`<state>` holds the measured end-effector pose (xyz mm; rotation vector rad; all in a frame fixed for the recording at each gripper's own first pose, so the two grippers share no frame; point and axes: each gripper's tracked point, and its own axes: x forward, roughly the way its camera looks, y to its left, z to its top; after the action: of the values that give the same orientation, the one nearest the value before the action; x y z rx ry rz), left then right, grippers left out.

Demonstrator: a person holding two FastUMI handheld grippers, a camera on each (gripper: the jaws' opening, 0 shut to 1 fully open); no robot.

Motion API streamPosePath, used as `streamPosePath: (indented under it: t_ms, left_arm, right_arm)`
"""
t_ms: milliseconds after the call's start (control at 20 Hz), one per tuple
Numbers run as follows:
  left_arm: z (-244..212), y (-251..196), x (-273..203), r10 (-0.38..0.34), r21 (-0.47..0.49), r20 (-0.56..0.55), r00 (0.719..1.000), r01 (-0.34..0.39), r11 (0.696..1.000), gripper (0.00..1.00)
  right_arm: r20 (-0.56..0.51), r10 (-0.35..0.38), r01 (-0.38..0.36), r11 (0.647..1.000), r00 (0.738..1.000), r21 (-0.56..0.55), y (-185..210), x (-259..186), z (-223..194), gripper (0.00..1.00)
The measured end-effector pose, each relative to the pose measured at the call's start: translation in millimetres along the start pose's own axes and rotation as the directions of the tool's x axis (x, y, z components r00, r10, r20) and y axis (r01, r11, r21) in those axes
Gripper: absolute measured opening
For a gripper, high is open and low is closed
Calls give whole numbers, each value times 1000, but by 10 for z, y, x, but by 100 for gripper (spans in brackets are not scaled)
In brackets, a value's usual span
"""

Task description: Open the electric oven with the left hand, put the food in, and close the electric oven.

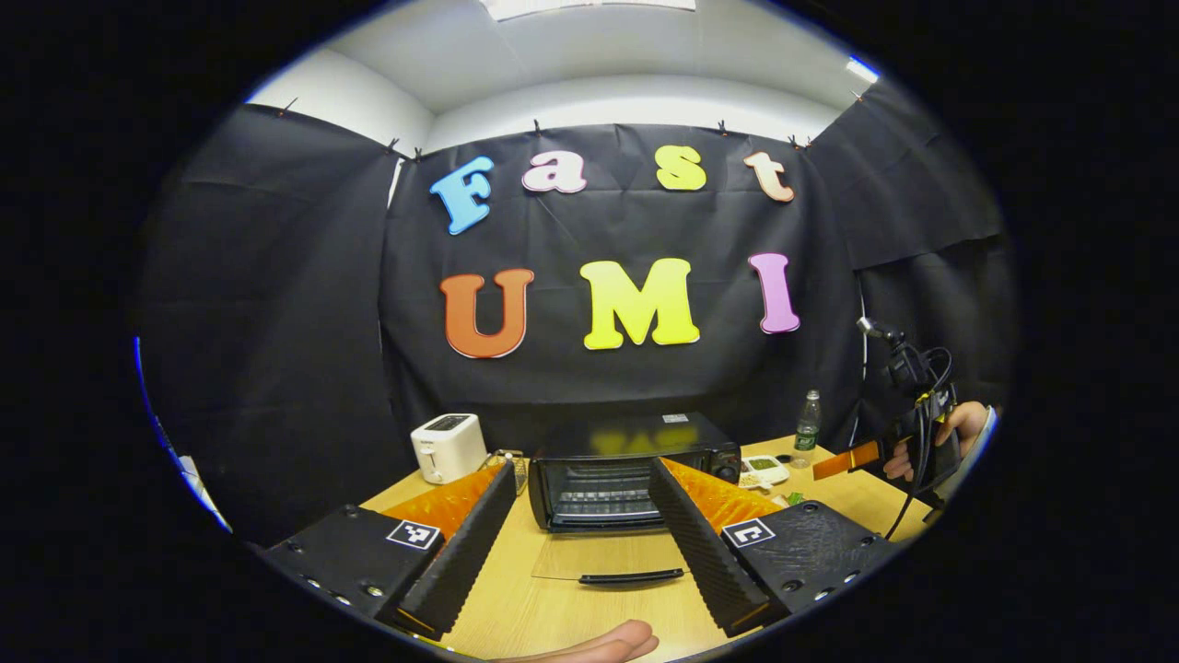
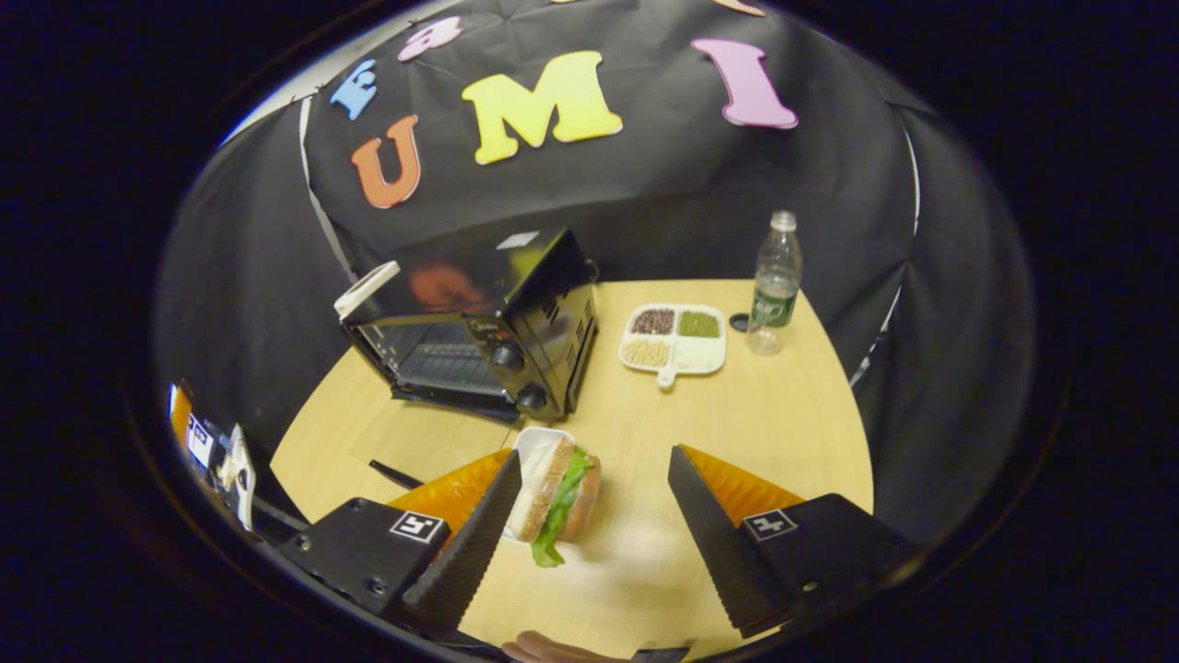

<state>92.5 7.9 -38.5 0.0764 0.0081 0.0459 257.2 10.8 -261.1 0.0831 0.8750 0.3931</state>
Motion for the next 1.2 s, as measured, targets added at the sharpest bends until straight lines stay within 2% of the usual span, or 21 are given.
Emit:
streamPosePath:
  t_ms: [100,150,300,400,650,750,800,900,950,1000,1050,1100,1200]
  left_arm:
    - [51,-11,-81,-13,-2,11,1000,13,1000,95]
    - [69,14,-107,-13,-3,13,1000,13,1000,95]
    - [151,32,-141,-13,-8,28,1000,14,1000,95]
    - [134,-24,-132,-25,-7,24,999,25,1000,95]
    - [70,-45,-53,-16,26,5,1000,16,1000,95]
    - [46,-47,-16,-10,17,-6,1000,10,1000,95]
    - [39,-52,-13,-6,17,-11,1000,6,1000,95]
    - [41,-31,7,8,30,-18,1000,-8,1000,95]
    - [41,-7,-2,17,37,-20,1000,-16,999,96]
    - [57,3,-8,22,42,-19,1000,-21,999,96]
    - [72,-1,-20,25,43,-19,1000,-24,999,95]
    - [84,-7,-36,25,40,-21,999,-24,999,95]
    - [111,-29,-79,15,23,-18,1000,-15,1000,95]
  right_arm:
    - [-78,40,-36,998,996,45,10,174,-102,100]
    - [-117,61,-53,996,991,72,15,235,-167,92]
    - [-204,177,-140,974,963,180,176,405,-316,91]
    - [-239,225,-168,957,945,237,221,474,-357,88]
    - [-307,270,-175,936,913,304,219,597,-503,83]
    - [-330,279,-168,930,902,327,193,667,-545,77]
    - [-338,292,-172,924,895,342,193,684,-547,69]
    - [-347,328,-186,905,879,384,257,704,-566,61]
    - [-346,336,-185,896,876,403,283,728,-565,66]
    - [-346,342,-189,894,874,406,295,738,-572,54]
    - [-337,343,-192,892,877,408,287,738,-573,50]
    - [-327,344,-196,891,880,410,290,739,-559,51]
    - [-319,336,-190,891,886,413,308,714,-558,43]
